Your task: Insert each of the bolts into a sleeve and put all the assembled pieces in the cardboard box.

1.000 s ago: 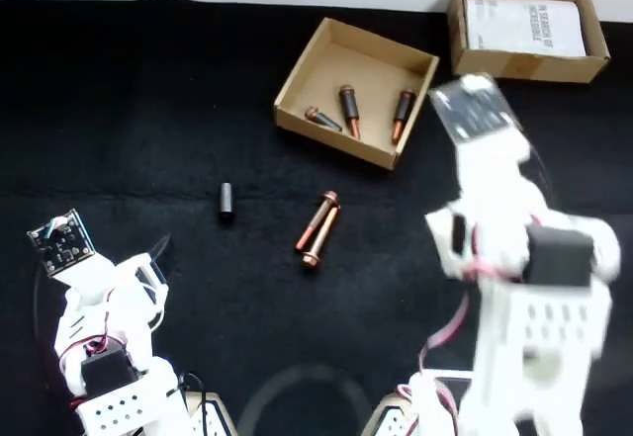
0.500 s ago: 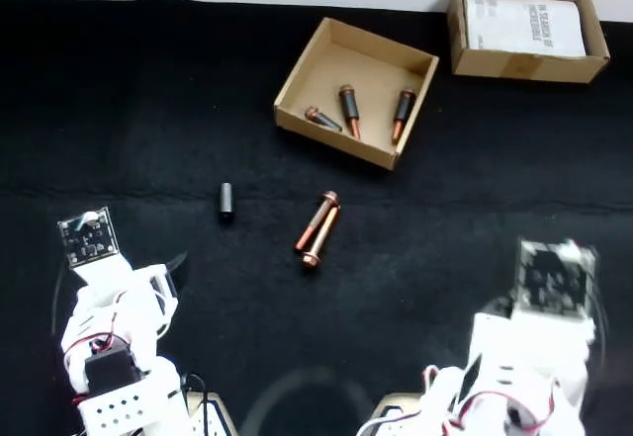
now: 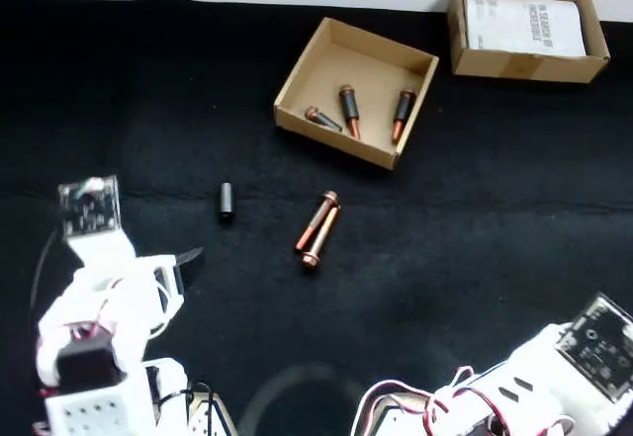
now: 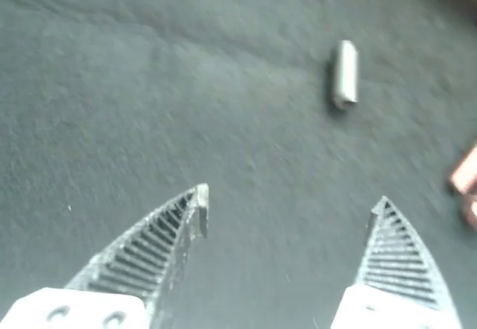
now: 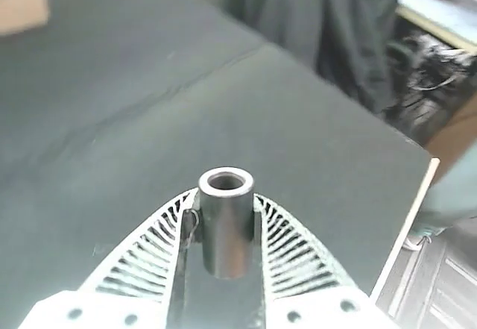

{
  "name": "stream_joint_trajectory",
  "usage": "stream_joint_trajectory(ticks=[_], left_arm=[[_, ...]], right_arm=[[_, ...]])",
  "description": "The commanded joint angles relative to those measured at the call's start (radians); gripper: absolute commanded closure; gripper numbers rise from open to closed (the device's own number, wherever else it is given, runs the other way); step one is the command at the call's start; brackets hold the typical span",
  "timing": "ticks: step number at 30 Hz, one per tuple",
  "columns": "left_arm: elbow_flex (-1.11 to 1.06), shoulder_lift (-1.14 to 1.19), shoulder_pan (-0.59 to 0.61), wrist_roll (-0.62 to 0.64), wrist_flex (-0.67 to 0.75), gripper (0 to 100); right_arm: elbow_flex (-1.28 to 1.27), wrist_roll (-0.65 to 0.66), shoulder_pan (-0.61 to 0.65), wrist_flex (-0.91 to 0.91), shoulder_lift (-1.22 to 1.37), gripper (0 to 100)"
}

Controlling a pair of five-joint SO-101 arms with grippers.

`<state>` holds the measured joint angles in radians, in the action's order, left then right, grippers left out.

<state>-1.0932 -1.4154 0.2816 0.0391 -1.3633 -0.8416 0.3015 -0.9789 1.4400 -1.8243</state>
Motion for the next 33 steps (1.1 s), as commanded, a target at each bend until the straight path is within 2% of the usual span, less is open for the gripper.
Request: stream_joint_trajectory(ticks=[1, 10, 15, 18, 22, 28, 33], left_arm=[[0.283, 0.282, -0.071, -0.002, -0.103, 66], [0.682, 0.723, -0.277, -0.002, -0.301, 66], [0.834, 0.888, -0.415, -0.003, -0.311, 66], [0.911, 1.004, -0.492, -0.003, -0.310, 66], [0.981, 1.194, -0.522, -0.003, -0.273, 66], [1.104, 1.469, -0.516, -0.009, -0.204, 66], [1.274, 1.679, -0.524, -0.011, -0.176, 66]], right_arm=[[-0.005, -0.029, -0.035, -0.056, -0.007, 99.1], [-0.013, -0.034, -0.036, -0.064, -0.007, 99.1], [-0.061, -0.034, -0.038, -0.070, -0.007, 99.1], [-0.097, -0.035, -0.068, -0.137, -0.007, 99.1], [-0.179, -0.061, -0.154, -0.275, -0.007, 99.1], [-0.302, -0.060, -0.271, -0.381, -0.007, 99.1], [-0.395, -0.058, -0.309, -0.463, -0.007, 99.1]])
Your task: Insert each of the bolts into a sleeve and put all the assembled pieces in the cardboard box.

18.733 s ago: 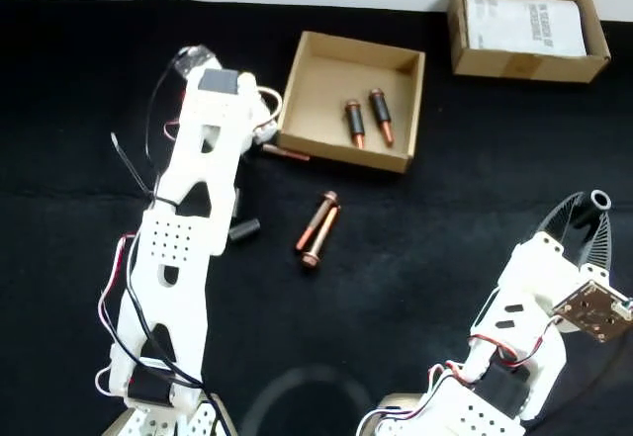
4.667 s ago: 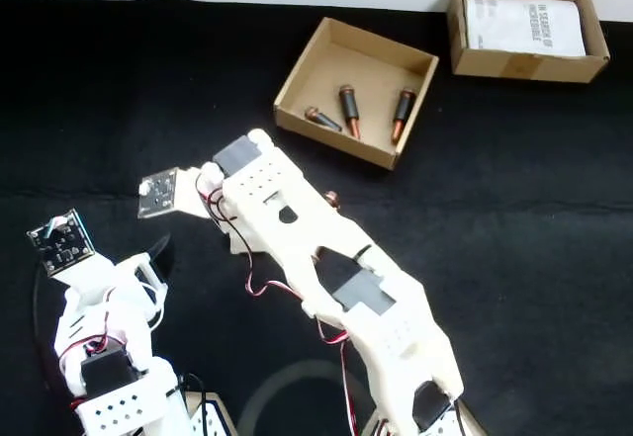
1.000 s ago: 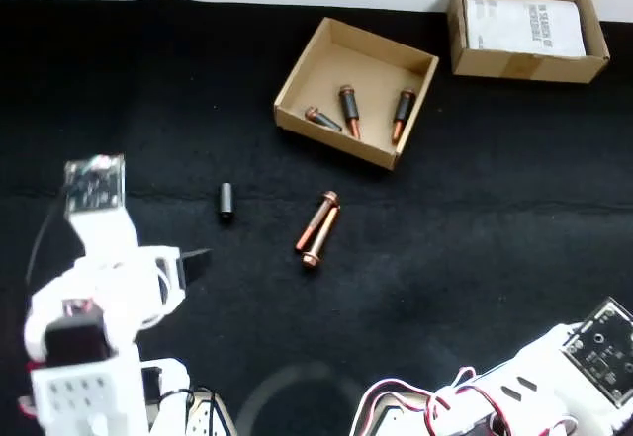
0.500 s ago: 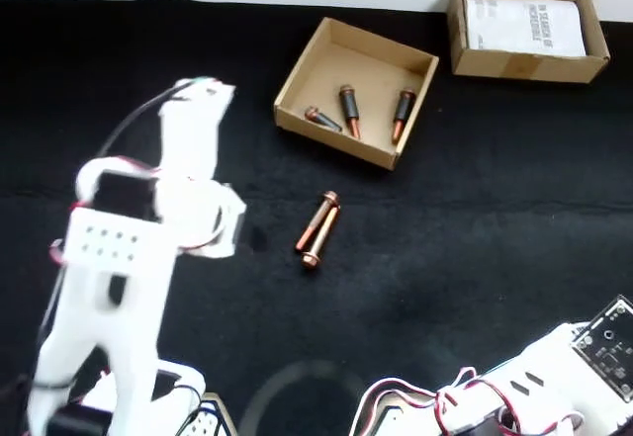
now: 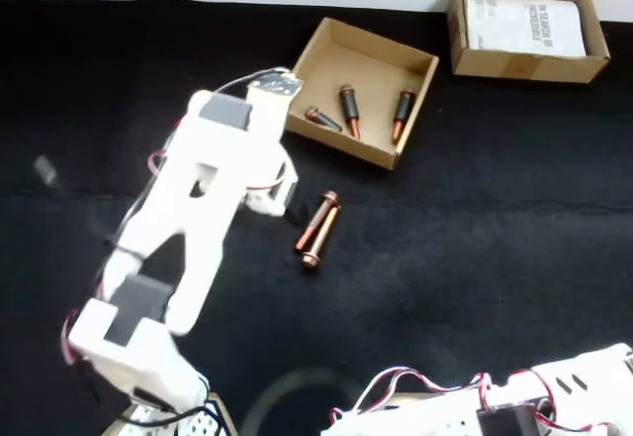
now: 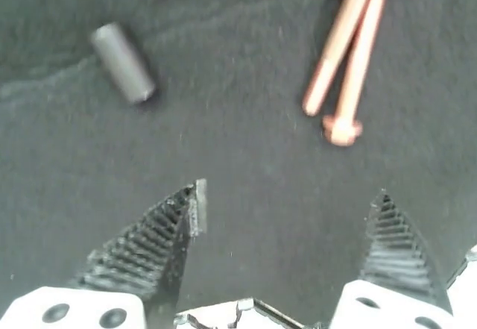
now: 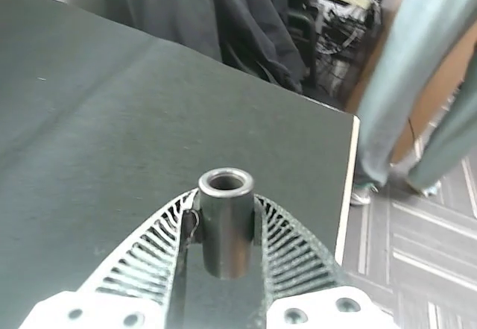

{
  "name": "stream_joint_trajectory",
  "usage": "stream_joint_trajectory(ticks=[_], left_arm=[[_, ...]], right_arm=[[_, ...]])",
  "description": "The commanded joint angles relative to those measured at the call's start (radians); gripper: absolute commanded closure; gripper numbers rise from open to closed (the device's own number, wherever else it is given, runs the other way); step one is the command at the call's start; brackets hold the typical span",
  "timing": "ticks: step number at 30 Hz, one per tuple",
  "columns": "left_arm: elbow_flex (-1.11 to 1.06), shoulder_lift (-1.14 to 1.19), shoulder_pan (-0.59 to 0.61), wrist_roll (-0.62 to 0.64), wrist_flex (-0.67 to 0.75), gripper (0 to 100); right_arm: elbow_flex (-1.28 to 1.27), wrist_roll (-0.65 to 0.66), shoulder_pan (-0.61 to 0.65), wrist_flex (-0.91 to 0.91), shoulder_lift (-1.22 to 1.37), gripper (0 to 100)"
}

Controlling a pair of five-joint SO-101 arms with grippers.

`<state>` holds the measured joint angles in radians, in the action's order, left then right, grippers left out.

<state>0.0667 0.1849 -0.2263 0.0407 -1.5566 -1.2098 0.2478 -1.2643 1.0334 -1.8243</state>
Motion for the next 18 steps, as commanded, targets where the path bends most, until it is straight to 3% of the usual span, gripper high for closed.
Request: stream_joint_trajectory(ticks=[1, 6, 18], left_arm=[[0.157, 0.120, -0.022, -0.014, 0.017, 66], [0.371, 0.332, -0.047, -0.117, 0.011, 66], [0.711, 0.680, -0.056, -0.169, 0.008, 66]], right_arm=[[-0.044, 0.002, -0.025, -0.073, -0.007, 99.1], [-0.122, 0.020, -0.025, -0.160, -0.007, 99.1], [-0.193, 0.023, -0.018, -0.271, -0.007, 99.1]])
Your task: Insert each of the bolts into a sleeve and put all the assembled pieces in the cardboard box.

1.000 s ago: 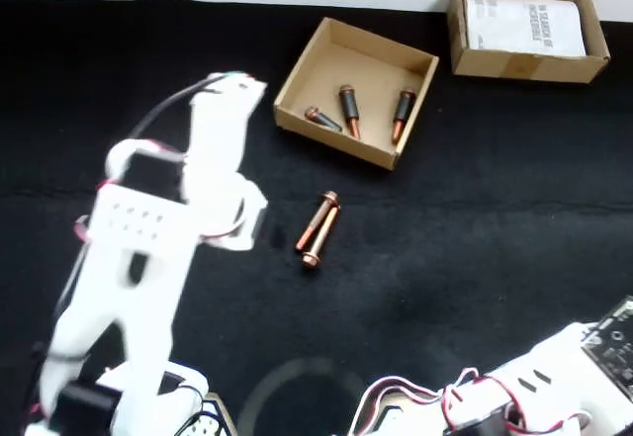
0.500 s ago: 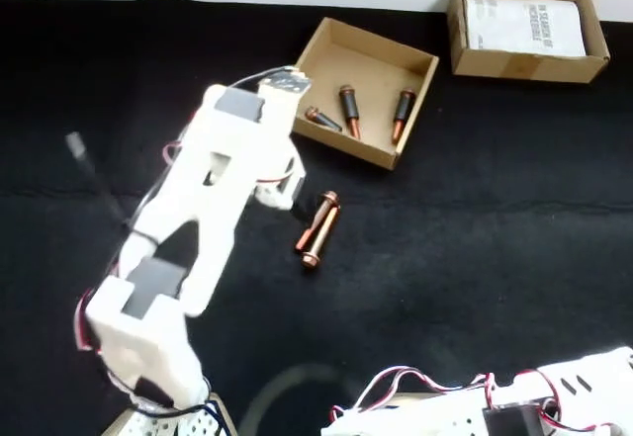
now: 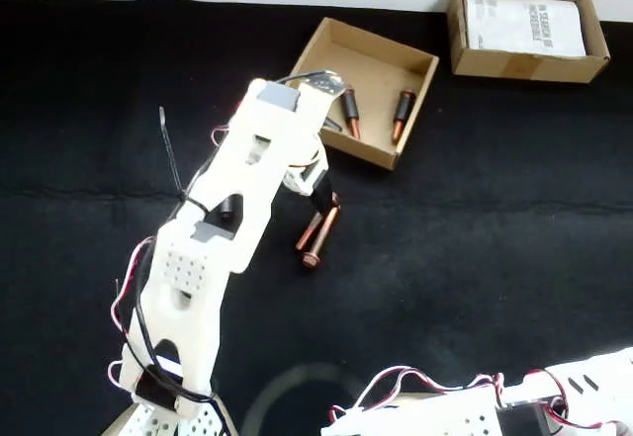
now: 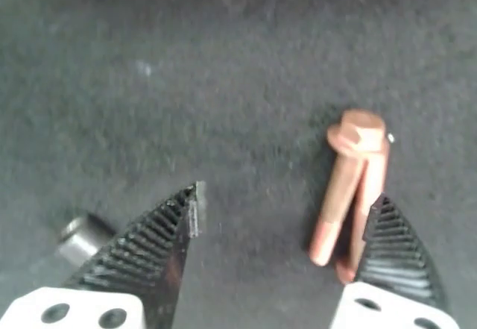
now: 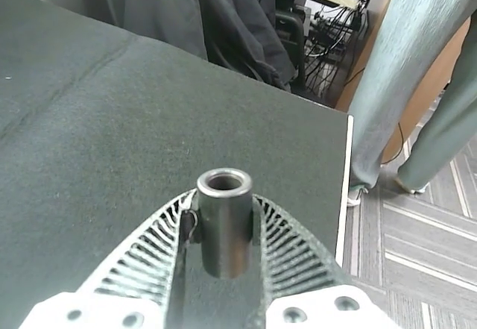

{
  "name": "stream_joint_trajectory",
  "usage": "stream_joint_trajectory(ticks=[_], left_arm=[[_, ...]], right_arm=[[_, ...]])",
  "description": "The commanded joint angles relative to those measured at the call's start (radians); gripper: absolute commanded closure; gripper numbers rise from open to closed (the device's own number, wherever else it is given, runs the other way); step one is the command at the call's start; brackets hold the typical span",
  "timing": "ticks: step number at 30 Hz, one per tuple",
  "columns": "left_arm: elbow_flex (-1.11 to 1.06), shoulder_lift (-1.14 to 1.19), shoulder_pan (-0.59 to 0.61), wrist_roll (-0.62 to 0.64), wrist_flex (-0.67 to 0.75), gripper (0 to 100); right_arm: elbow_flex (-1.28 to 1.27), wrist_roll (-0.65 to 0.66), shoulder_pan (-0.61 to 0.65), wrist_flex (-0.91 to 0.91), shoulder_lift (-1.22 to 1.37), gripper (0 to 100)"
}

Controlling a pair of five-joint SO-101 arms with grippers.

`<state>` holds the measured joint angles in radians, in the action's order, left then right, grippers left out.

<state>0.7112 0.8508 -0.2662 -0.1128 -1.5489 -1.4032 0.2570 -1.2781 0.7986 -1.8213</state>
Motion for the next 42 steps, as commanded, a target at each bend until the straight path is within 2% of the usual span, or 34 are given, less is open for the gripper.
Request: stream_joint_trajectory(ticks=[1, 4, 11, 16, 21, 25, 28, 31, 35, 42], left_arm=[[0.076, 0.028, -0.015, -0.015, 0.000, 66], [0.102, 0.064, -0.008, -0.015, 0.002, 71], [0.177, 0.156, -0.016, -0.071, 0.008, 89], [0.223, 0.197, -0.016, -0.071, 0.000, 96], [0.220, 0.202, -0.019, -0.069, -0.012, 99], [0.225, 0.194, -0.019, -0.064, -0.112, 99], [0.265, 0.189, -0.015, 0.032, -0.169, 99], [0.311, 0.171, -0.012, 0.117, -0.195, 99], [0.334, 0.105, -0.019, 0.118, -0.199, 99], [0.334, -0.102, -0.077, 0.120, -0.196, 99]], right_arm=[[0.001, 0.014, -0.004, -0.039, -0.010, 99.1], [0.001, 0.014, -0.004, -0.050, -0.010, 99.1], [0.001, 0.014, -0.004, -0.050, -0.010, 99.1], [0.001, 0.014, -0.004, -0.050, -0.010, 99.1], [0.001, 0.014, -0.004, -0.050, -0.010, 99.1], [-0.001, 0.014, -0.002, -0.050, -0.010, 99.1], [-0.001, 0.012, 0.008, -0.047, -0.010, 99.1], [-0.013, 0.012, 0.053, -0.044, -0.010, 99.1], [-0.047, 0.012, 0.145, -0.047, -0.010, 99.1], [-0.125, 0.011, 0.430, -0.038, -0.010, 99.1]])
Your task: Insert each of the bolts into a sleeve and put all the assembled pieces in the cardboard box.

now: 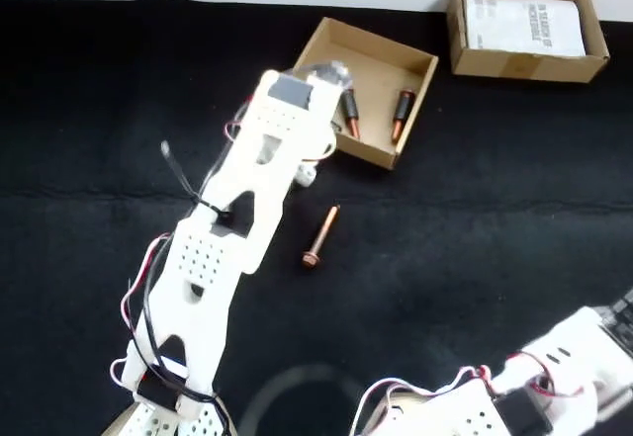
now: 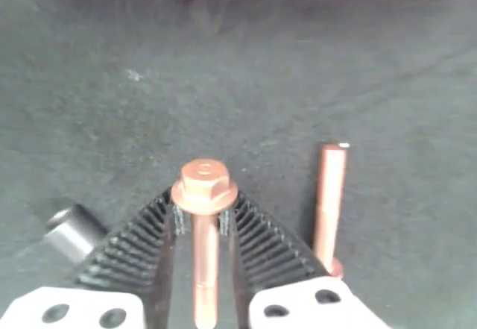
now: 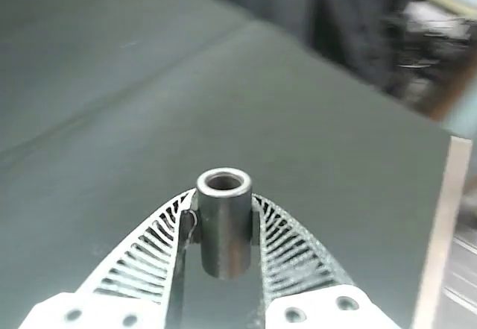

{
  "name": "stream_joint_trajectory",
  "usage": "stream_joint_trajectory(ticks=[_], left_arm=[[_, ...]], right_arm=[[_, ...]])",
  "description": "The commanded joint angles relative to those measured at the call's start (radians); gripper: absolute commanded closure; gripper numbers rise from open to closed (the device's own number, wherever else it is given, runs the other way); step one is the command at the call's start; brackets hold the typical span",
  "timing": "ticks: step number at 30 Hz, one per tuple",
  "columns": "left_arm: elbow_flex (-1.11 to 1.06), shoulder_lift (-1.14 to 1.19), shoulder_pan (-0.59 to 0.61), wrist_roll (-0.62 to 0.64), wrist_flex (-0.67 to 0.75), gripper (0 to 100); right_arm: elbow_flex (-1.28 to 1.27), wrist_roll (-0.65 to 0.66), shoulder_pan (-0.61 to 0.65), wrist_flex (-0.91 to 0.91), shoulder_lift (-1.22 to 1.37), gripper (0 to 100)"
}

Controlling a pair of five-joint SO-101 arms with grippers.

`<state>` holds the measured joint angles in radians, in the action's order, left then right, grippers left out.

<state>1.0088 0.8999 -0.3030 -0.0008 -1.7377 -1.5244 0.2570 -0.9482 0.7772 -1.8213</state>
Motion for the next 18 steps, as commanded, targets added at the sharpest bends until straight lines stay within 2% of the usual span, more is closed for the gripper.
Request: stream_joint_trajectory(ticks=[1, 5, 10, 14, 18], left_arm=[[0.036, -0.188, -0.051, 0.008, -0.006, 99], [0.036, -0.338, -0.104, 0.008, -0.002, 99], [0.036, -0.506, -0.176, 0.008, -0.002, 99], [0.036, -0.642, -0.228, 0.008, -0.003, 99], [0.036, -0.760, -0.295, 0.008, -0.002, 99]], right_arm=[[-0.005, 0.011, 0.127, -0.013, -0.010, 99.1], [-0.015, 0.006, 0.234, -0.012, -0.010, 99.1], [-0.016, -0.003, 0.430, -0.010, -0.010, 99.1], [-0.010, -0.163, 0.621, -0.012, -0.010, 99.1], [-0.005, -0.420, 0.828, -0.015, -0.010, 99.1]])
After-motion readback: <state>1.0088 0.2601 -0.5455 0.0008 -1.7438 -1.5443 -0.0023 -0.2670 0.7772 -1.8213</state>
